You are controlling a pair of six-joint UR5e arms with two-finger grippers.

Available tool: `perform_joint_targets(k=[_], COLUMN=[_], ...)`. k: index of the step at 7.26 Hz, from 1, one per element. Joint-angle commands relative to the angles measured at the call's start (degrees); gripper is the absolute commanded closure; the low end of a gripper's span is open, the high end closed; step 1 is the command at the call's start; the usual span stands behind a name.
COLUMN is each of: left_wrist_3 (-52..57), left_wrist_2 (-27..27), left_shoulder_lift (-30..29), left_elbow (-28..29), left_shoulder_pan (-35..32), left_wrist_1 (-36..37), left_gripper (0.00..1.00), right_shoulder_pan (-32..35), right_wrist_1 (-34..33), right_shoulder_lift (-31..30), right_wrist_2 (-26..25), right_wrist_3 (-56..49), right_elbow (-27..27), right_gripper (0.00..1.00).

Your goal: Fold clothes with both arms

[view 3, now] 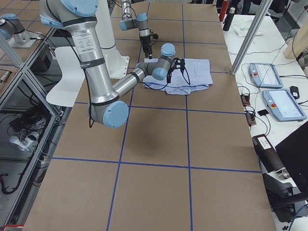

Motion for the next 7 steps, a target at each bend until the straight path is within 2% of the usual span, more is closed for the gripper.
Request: perform_joint_targets(k=[1,2,7], left_wrist_3=[-0.01,0.08,-0.01], left_wrist_2=[0.01,-0.07,-0.07], left_shoulder_lift=[0.43,0.26,0.17], left_elbow=[0.67,0.33,0.5], left_shoulder_pan=[-0.03,0.06,1.02], left_wrist_1=[1.1,3.8,6.28], left_gripper=[0.06,0.06,0.06], right_shoulder_pan=[-0.02,-0.02,0.06], right_wrist_1=[-0.08,-0.08,-0.17], right_shoulder_lift=[0.02,0.02,0.02], right_wrist_2=[0.0,0.0,0.09], right_wrist_3=[0.02,0.02,0.02], right_elbow=[-0.19,-0.19,-0.28], right_gripper=[0.0,0.0,0.0])
